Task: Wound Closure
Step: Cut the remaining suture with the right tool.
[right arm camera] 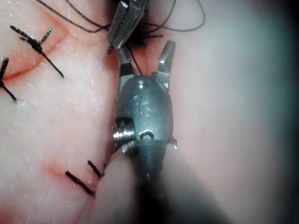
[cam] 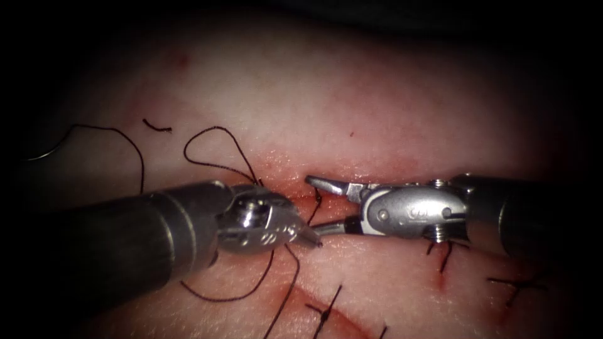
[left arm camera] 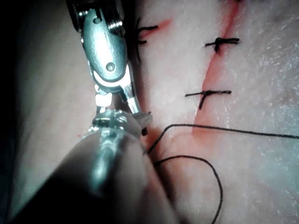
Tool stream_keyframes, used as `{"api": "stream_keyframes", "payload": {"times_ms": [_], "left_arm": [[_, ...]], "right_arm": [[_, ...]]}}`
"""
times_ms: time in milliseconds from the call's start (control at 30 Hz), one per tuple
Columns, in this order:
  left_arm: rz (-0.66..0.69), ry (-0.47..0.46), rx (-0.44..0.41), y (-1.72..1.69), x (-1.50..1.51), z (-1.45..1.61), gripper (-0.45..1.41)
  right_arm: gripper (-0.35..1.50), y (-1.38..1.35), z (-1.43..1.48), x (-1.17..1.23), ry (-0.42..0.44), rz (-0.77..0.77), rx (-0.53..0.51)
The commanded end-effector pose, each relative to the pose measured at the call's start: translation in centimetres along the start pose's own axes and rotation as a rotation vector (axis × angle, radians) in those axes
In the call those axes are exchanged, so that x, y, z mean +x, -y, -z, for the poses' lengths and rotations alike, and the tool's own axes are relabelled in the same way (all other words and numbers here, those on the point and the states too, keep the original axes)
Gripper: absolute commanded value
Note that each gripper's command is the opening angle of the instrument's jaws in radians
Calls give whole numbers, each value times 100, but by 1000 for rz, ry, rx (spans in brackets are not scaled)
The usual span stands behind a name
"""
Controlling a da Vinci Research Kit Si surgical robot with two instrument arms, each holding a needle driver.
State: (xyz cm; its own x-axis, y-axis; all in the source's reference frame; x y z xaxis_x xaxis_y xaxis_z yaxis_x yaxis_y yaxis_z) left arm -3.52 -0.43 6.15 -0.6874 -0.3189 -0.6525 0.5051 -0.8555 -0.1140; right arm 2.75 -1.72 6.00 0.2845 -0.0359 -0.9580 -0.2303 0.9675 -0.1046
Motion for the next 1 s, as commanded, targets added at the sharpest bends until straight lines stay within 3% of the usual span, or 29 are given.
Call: {"api": "stream_keyframes", "payload": {"times_ms": [33,1000], "left_arm": [[-1,0,2,8,1,-5,-45],[1,-4,2,7,16,-2,-45]], "right_arm": [[120,4,-15,-6,2,6,3],[113,22,-43,-31,37,54,0]]}}
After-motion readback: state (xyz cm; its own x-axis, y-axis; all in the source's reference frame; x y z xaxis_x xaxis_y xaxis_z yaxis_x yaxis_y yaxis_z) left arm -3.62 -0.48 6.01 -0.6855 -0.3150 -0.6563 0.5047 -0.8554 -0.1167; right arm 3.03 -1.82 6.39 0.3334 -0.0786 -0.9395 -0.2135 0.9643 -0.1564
